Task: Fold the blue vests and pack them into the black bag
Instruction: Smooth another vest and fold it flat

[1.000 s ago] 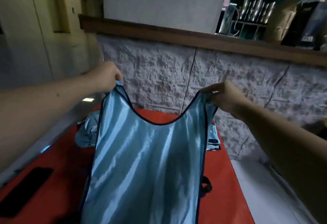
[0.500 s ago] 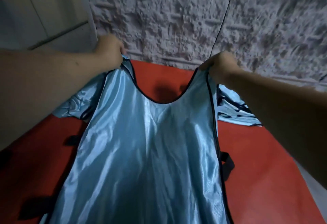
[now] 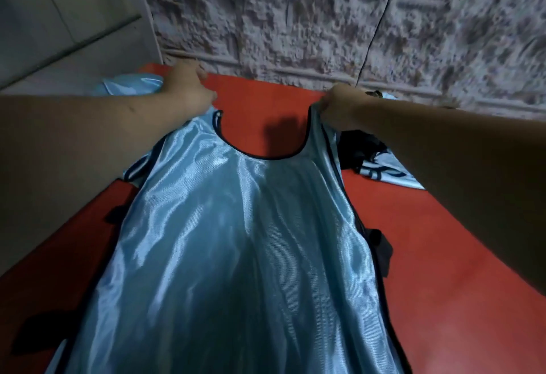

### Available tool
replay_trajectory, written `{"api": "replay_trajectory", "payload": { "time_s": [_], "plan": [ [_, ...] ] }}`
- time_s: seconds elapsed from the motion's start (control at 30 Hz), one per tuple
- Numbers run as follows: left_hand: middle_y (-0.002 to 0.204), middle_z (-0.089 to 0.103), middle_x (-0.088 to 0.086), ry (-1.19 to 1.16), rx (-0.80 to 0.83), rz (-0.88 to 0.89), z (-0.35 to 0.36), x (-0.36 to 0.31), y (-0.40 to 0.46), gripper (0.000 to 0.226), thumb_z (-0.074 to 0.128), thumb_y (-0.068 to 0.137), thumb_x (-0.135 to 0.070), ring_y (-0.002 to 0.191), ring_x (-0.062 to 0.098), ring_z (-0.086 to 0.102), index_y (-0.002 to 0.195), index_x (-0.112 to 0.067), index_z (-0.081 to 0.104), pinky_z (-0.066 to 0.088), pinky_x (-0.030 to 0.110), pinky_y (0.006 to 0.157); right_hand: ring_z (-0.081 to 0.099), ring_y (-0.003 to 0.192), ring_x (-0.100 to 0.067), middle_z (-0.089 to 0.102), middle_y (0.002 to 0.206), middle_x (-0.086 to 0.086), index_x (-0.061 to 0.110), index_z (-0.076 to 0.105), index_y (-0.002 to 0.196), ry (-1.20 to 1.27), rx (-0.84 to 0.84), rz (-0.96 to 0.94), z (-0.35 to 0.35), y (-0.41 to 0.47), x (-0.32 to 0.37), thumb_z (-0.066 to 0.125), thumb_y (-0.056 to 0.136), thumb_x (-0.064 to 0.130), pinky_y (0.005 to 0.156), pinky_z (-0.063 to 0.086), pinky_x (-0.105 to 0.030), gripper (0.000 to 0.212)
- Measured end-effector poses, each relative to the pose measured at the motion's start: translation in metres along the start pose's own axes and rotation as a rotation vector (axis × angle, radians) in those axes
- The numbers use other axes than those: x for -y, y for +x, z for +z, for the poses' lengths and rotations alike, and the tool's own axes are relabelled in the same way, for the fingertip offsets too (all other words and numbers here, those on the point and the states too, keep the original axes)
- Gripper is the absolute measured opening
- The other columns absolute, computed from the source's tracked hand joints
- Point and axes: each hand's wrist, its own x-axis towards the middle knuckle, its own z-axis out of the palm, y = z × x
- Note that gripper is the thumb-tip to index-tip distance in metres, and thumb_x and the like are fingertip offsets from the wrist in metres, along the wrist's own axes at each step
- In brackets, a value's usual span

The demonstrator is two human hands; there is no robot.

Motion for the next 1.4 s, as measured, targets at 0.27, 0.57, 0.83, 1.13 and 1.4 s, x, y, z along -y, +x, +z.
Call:
{"api": "replay_trajectory", "payload": {
  "time_s": [0.27, 0.57, 0.83, 1.13, 1.4],
  "plan": [
    [0.108, 0.069, 0.008, -0.006, 0.133, 0.126, -0.03, 0.012, -0.125, 0.035, 0.073, 0.089, -0.014, 0.085, 0.021, 0.06, 0.123, -0.016, 0.067, 0.039, 0.023, 0.076, 0.036, 0.142, -0.03, 0.044, 0.147, -0.015, 0.009, 0.063, 0.132, 0.061, -0.066, -0.149, 0.033, -0.106, 0.038, 0.06, 0.085, 0.012, 0.117, 0.031, -0.033, 0.047],
    [0.135, 0.063, 0.003, 0.158, 0.322, -0.004, -0.083, 0.074, -0.307, 0.056, 0.076, 0.084, -0.026, 0.119, 0.025, 0.063, 0.137, -0.019, 0.06, 0.047, 0.035, 0.104, 0.066, 0.109, -0.026, 0.068, 0.116, -0.003, 0.024, 0.066, 0.125, 0.467, -0.069, 0.228, 0.091, -0.353, 0.029, 0.063, 0.094, 0.035, 0.087, 0.046, -0.031, 0.032],
    [0.121, 0.057, 0.011, 0.371, 0.252, -0.375, -0.117, 0.098, -0.372, 0.053, 0.074, 0.081, -0.033, 0.115, 0.034, 0.057, 0.125, -0.022, 0.046, 0.047, 0.039, 0.097, 0.063, 0.117, -0.028, 0.067, 0.123, -0.013, 0.017, 0.052, 0.099, 0.426, 0.135, 0.498, 0.093, -0.413, 0.007, 0.059, 0.09, 0.044, 0.087, 0.047, -0.031, 0.03],
    [0.099, 0.073, 0.008, 0.217, 0.218, -0.491, -0.121, 0.095, -0.396, 0.027, 0.073, 0.078, -0.03, 0.095, 0.03, 0.071, 0.099, -0.012, 0.069, 0.056, 0.032, 0.077, 0.054, 0.06, -0.016, 0.053, 0.054, 0.002, 0.014, 0.058, 0.06, 0.449, 0.101, 0.395, 0.094, -0.417, -0.003, 0.063, 0.068, 0.047, 0.057, 0.04, -0.025, 0.035],
    [0.08, 0.071, 0.008, 0.101, 0.141, -0.384, -0.129, 0.114, -0.398, 0.016, 0.069, 0.078, -0.011, 0.08, 0.032, 0.068, 0.063, -0.013, 0.062, 0.045, 0.031, 0.064, 0.055, 0.044, -0.006, 0.062, 0.047, 0.003, 0.011, 0.068, 0.06, 0.765, 0.094, 0.483, 0.111, -0.42, -0.014, 0.08, 0.075, 0.009, 0.046, 0.044, -0.021, 0.02]
  ]
}}
